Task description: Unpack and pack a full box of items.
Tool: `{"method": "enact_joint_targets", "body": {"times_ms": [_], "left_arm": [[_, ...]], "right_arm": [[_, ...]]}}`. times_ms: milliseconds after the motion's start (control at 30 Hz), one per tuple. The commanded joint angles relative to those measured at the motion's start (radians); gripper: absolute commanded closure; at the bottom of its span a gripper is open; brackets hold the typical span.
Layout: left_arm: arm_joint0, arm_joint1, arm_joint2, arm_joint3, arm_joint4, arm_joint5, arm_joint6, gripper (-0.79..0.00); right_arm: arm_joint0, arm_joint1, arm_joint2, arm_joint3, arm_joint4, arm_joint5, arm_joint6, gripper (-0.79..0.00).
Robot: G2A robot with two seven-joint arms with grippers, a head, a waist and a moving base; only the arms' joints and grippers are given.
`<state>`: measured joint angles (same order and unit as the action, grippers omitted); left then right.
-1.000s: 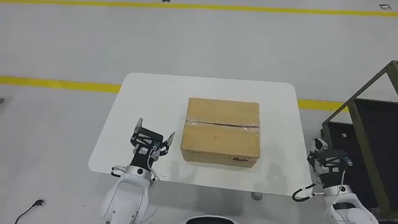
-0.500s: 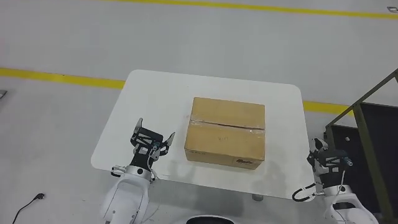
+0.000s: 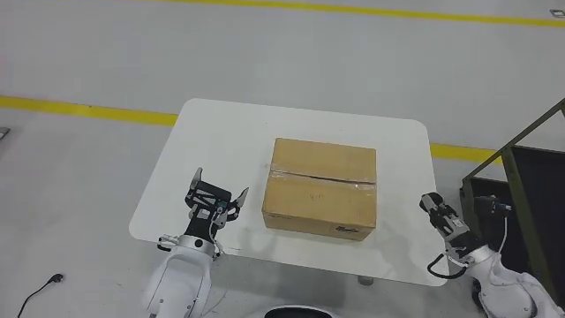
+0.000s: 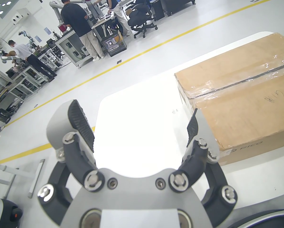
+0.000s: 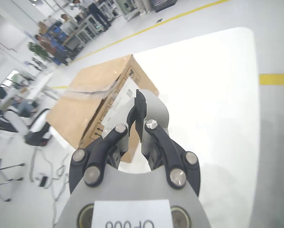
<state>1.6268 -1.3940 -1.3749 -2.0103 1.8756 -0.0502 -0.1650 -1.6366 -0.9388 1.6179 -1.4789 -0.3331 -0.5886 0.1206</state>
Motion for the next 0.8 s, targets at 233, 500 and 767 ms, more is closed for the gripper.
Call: {"method": "enact_joint_targets", "body": {"times_ms": [233,500,767], "left_arm": [[0.0,0.0,0.0,0.0,0.0,0.0,0.0,-0.785],[0.0,0.0,0.0,0.0,0.0,0.0,0.0,-0.785],[0.0,0.0,0.0,0.0,0.0,0.0,0.0,-0.785]], "right_arm": [[0.18,-0.01,-0.11,0.142,0.198,-0.089,0.249,-0.129],[0.264,-0.023,-0.173,0.208,0.174,-0.054,0.288,-0.265],[0.307,-0.036,-0.216,0.246,0.212,-0.07,0.308,-0.302]]}}
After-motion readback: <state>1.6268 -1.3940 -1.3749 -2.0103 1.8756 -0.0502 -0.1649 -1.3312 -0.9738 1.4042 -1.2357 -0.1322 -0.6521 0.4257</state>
